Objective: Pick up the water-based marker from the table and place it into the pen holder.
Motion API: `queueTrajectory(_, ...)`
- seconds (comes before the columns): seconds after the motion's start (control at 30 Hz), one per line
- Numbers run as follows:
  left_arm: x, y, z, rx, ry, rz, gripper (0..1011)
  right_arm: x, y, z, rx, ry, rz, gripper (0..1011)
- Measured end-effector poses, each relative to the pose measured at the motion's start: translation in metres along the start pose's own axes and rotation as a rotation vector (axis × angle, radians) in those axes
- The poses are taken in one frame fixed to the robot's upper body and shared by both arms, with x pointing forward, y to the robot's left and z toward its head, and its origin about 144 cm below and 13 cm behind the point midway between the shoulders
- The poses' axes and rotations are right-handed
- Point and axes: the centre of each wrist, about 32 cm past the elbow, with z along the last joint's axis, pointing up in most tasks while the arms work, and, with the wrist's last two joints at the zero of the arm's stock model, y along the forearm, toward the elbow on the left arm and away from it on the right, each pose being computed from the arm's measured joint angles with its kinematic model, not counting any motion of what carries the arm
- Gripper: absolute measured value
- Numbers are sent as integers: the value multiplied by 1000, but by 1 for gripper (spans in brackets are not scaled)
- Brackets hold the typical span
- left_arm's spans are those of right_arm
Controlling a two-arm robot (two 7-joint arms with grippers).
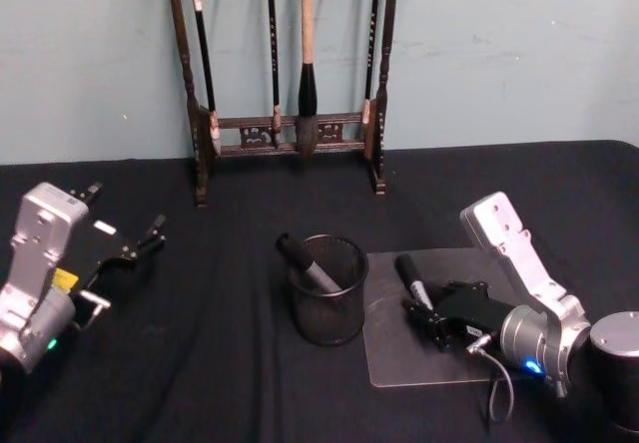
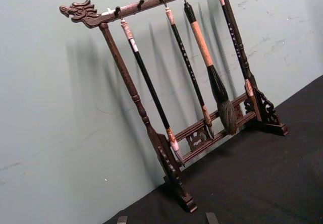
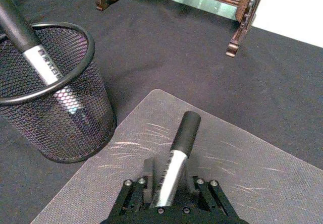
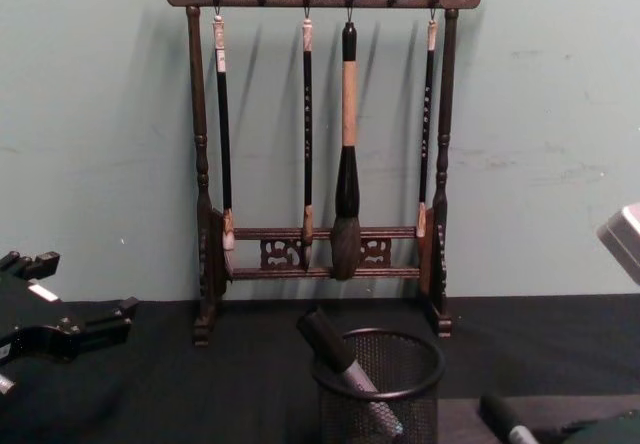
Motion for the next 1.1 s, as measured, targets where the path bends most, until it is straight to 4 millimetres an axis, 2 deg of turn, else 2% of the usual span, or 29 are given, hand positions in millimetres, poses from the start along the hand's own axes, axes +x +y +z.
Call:
queueTrajectory(0.1, 0, 0, 0, 0, 0, 0, 1001, 0, 0, 0, 0, 0, 0, 301)
queueTrajectory(0.13, 0, 0, 0, 0, 0, 0, 1001, 0, 0, 0, 0, 0, 0, 301)
queueTrajectory(0.17, 0, 0, 0, 0, 0, 0, 1001, 0, 0, 0, 0, 0, 0, 243)
queueTrajectory(0.27, 0, 0, 0, 0, 0, 0, 1001, 0, 0, 0, 0, 1, 0, 199)
queueTrajectory(0.7, 0, 0, 0, 0, 0, 0, 1001, 2, -2, 0, 26, 13, -2, 195)
queueTrajectory(1.1, 0, 0, 0, 0, 0, 0, 1001, 12, -13, 8, 199, 27, -22, 195)
